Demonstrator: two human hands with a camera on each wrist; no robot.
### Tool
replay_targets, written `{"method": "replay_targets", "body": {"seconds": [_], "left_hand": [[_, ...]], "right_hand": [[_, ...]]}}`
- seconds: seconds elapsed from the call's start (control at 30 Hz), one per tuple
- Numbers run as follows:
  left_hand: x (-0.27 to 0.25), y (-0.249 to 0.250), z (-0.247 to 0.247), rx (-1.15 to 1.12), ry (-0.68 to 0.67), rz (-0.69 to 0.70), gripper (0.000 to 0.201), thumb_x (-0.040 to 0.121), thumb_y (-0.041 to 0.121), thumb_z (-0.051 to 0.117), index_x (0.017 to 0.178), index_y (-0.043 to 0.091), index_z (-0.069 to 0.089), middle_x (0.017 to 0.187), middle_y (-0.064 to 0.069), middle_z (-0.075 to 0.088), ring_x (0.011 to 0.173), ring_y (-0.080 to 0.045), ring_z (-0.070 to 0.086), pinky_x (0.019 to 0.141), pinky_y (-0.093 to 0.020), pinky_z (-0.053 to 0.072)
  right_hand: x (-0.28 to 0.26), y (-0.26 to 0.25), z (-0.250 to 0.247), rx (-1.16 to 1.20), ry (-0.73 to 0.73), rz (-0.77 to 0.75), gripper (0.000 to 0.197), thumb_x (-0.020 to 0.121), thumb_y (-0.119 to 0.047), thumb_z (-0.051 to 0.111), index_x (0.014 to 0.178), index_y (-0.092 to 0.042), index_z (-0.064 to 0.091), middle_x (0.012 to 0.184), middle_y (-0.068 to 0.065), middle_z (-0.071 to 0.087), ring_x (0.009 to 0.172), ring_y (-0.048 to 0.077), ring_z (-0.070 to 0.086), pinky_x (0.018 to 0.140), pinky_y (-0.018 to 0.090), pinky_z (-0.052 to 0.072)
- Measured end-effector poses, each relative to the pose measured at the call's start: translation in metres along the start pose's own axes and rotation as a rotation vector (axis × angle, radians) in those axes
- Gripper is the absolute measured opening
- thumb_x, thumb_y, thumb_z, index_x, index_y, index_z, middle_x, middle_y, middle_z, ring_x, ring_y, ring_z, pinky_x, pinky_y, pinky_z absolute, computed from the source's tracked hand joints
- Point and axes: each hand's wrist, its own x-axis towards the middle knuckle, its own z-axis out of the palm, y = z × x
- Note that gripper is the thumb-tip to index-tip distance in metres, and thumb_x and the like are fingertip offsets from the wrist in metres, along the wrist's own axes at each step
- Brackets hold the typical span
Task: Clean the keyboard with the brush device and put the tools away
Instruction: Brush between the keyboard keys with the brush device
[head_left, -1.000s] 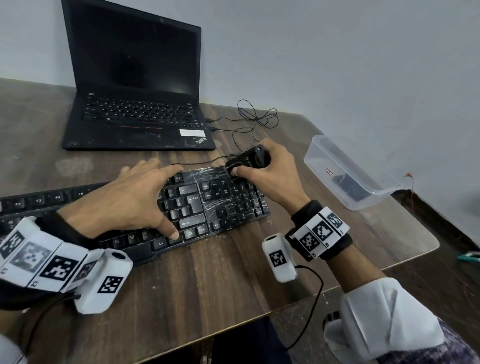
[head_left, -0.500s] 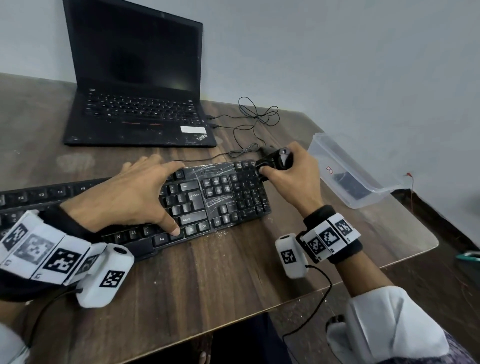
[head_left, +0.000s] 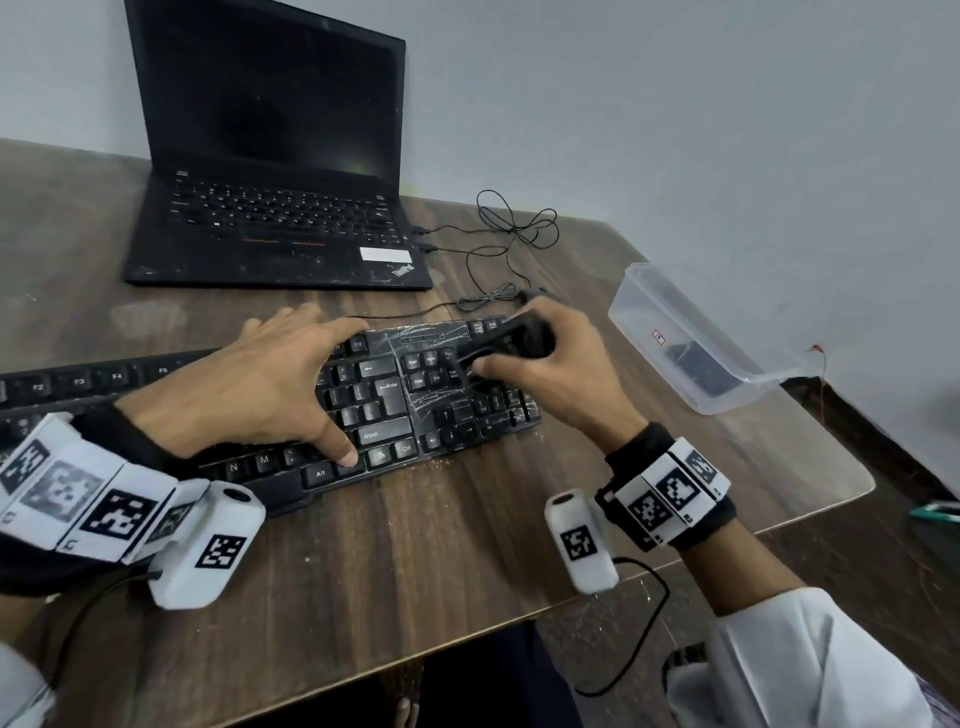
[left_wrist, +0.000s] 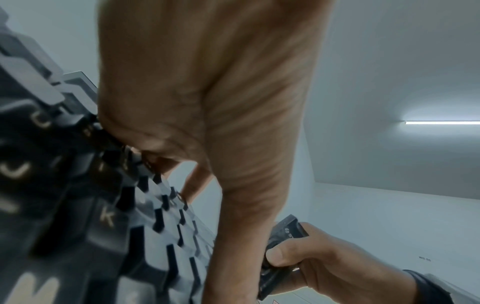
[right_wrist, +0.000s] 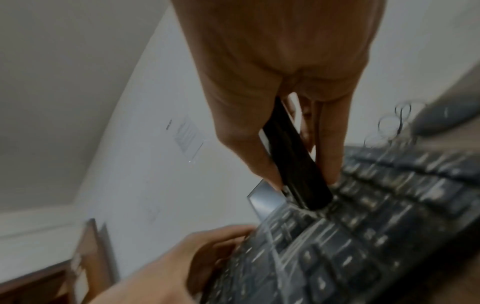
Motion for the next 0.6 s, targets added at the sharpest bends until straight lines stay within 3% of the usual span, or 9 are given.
{"method": "replay_targets", "body": {"seconds": [0.1,0.2,0.3,0.43,0.53,0.6], "left_hand": [[0.001,-0.001,0.000,-0.005,0.004,0.001,0.136,0.051,0.057,0.093,0.161,0.033,0.016,0.118,0.007,0.035,0.103,-0.012,0.026,0.091,-0.035,0.030],[0.001,-0.002,0.002,-0.011,0.017,0.009,0.136,0.050,0.057,0.094,0.160,0.033,0.018,0.115,0.007,0.036,0.101,-0.011,0.027,0.091,-0.034,0.029],[0.002,-0.004,0.003,-0.015,0.010,0.009,0.136,0.049,0.058,0.094,0.160,0.034,0.018,0.116,0.007,0.036,0.102,-0.011,0.028,0.092,-0.035,0.029],[0.003,-0.004,0.003,-0.013,0.010,0.009,0.137,0.048,0.057,0.094,0.160,0.033,0.019,0.117,0.008,0.037,0.102,-0.011,0.028,0.089,-0.032,0.028],[0.002,-0.001,0.002,-0.007,0.008,0.000,0.135,0.051,0.055,0.095,0.160,0.032,0.018,0.117,0.007,0.036,0.102,-0.012,0.027,0.087,-0.032,0.027],[0.001,-0.001,0.001,-0.009,0.002,-0.003,0.136,0.050,0.056,0.095,0.160,0.032,0.018,0.119,0.006,0.037,0.105,-0.014,0.030,0.093,-0.035,0.031]], "right_hand": [[0.006,-0.005,0.003,-0.052,0.022,-0.086,0.035,0.078,-0.029,0.091,0.095,-0.015,0.064,0.087,-0.008,0.071,0.074,0.003,0.066,0.066,0.020,0.056],[0.017,-0.003,-0.004,-0.039,0.134,-0.039,0.035,0.078,-0.031,0.090,0.094,-0.015,0.063,0.082,-0.008,0.068,0.068,0.003,0.060,0.059,0.016,0.048],[0.005,-0.003,-0.003,-0.089,-0.028,-0.072,0.034,0.078,-0.033,0.089,0.093,-0.020,0.061,0.086,-0.004,0.072,0.074,0.010,0.068,0.064,0.025,0.057],[-0.017,-0.001,-0.010,-0.219,-0.126,-0.060,0.033,0.076,-0.030,0.090,0.085,-0.026,0.059,0.080,-0.009,0.070,0.070,0.004,0.066,0.059,0.018,0.047],[-0.007,-0.012,-0.006,-0.220,-0.046,-0.101,0.030,0.076,-0.029,0.088,0.090,-0.022,0.063,0.080,-0.008,0.071,0.072,0.006,0.068,0.063,0.024,0.056],[0.009,-0.022,0.003,-0.206,0.041,-0.117,0.032,0.078,-0.031,0.087,0.092,-0.018,0.061,0.080,-0.009,0.068,0.072,0.009,0.066,0.062,0.024,0.054]]}}
